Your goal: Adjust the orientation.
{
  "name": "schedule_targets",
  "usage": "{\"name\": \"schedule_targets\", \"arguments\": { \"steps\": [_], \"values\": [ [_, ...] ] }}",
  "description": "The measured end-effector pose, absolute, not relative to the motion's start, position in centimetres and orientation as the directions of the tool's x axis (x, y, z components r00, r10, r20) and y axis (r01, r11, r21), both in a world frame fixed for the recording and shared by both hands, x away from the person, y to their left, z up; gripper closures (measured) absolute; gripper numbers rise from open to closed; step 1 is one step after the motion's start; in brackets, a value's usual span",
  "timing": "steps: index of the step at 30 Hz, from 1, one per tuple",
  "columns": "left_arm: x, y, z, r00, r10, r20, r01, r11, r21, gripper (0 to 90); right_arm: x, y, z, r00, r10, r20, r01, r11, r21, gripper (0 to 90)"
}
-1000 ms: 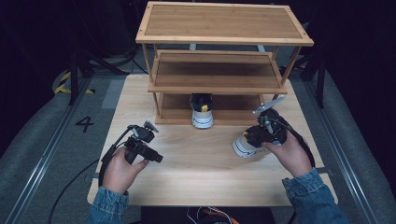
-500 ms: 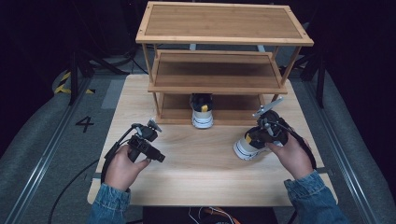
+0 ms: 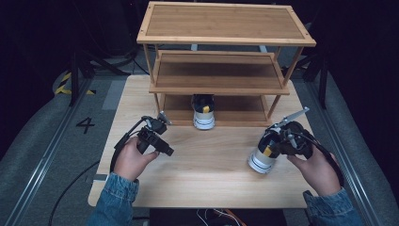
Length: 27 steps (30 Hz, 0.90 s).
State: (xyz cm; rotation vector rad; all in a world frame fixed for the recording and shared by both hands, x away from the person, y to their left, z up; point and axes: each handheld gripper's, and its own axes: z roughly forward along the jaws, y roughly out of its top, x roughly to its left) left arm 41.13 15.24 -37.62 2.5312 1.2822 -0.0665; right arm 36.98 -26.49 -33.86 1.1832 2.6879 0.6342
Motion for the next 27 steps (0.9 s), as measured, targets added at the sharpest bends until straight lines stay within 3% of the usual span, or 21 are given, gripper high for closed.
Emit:
{"name": "schedule_targets", "arguments": {
  "steps": [12, 15, 16, 19, 22, 27],
  "values": [
    [42.7, 13.3, -37.6, 0.632, 0.753, -0.18, 0.771, -0.591, 0.236, 38.0, 35.0, -31.4, -34.3, -0.579, 0.812, 0.076, 0.774, 0.518, 0.364, 87.2],
    [42.8, 13.0, -37.6, 0.637, 0.75, -0.179, 0.768, -0.596, 0.237, 37.9, 34.7, -31.4, -34.2, -0.581, 0.81, 0.077, 0.773, 0.519, 0.365, 74.0],
    [42.8, 13.0, -37.6, 0.637, 0.75, -0.179, 0.768, -0.596, 0.237, 37.9, 34.7, -31.4, -34.2, -0.581, 0.81, 0.077, 0.773, 0.519, 0.365, 74.0],
    [42.9, 13.0, -37.7, 0.637, 0.749, -0.181, 0.767, -0.597, 0.234, 37.9, 34.6, -31.3, -33.8, -0.606, 0.79, 0.094, 0.736, 0.512, 0.443, 59.3],
    [42.7, 13.1, -37.8, 0.638, 0.749, -0.18, 0.767, -0.598, 0.233, 37.7, 35.2, -30.3, -34.5, -0.626, 0.776, 0.079, 0.719, 0.535, 0.443, 57.1],
    [42.5, 13.3, -37.9, 0.63, 0.756, -0.175, 0.773, -0.589, 0.236, 37.5, 36.9, -29.0, -37.0, -0.637, 0.768, 0.066, 0.735, 0.579, 0.354, 53.2]
  ]
}}
